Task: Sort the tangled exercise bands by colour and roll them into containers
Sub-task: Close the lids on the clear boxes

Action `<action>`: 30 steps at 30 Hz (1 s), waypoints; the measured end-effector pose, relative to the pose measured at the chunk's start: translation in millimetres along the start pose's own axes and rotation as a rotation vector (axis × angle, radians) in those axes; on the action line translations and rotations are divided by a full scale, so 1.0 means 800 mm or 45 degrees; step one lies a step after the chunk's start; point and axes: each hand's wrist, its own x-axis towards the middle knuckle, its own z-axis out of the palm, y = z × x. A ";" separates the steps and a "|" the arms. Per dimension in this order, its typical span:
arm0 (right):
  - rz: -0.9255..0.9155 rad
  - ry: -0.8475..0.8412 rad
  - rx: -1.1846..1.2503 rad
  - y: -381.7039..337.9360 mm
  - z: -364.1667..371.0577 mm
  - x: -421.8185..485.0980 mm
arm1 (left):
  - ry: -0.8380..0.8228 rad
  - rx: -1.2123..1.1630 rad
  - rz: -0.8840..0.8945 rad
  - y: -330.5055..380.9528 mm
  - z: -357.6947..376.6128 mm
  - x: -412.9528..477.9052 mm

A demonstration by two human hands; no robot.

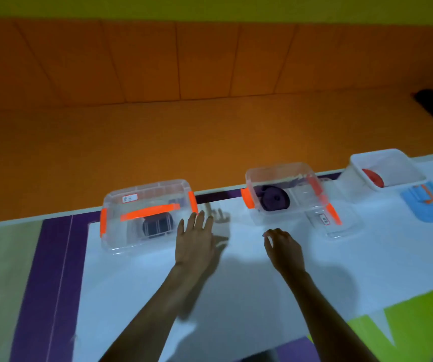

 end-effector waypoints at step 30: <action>0.303 -0.416 -0.091 0.408 0.041 0.243 | -0.148 -0.132 -0.165 0.261 0.111 0.075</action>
